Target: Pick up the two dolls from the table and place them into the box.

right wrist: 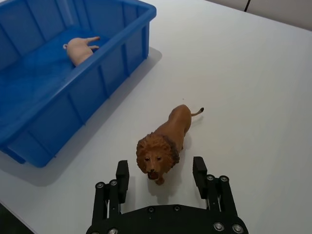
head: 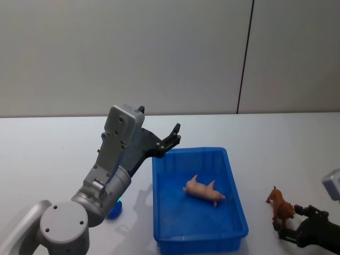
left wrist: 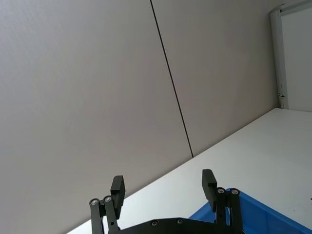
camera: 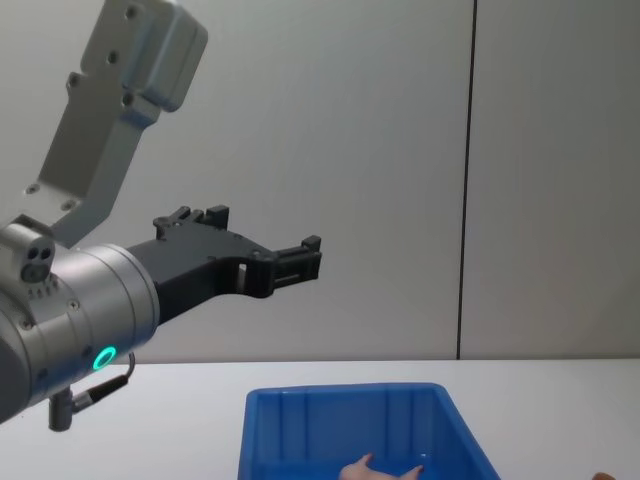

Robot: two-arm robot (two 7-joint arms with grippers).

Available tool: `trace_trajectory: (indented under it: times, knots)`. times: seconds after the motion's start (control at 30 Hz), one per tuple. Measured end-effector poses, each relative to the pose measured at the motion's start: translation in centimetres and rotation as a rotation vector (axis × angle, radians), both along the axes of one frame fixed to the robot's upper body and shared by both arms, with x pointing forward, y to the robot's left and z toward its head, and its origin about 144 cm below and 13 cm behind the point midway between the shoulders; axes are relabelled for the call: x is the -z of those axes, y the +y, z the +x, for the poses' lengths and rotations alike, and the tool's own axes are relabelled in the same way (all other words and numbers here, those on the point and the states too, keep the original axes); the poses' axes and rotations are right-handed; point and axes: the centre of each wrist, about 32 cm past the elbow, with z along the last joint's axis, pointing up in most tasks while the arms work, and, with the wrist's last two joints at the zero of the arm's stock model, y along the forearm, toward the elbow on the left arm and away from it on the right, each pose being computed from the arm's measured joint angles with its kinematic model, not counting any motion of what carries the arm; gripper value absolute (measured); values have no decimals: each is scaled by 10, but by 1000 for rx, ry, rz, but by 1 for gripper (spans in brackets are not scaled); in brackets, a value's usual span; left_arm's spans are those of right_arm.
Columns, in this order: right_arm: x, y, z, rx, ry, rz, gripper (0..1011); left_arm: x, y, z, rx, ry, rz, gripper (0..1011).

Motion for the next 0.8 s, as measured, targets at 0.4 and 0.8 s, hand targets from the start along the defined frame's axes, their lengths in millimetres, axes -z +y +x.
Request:
trace_trajectory:
  times: [0.4,0.8]
  knots:
    - [2,0,2,12,-10,7,485,0,0,0,0,0,0,1001]
    - [-3,3,7,13,-110,46,378,0,0,0,0,0,0,1001]
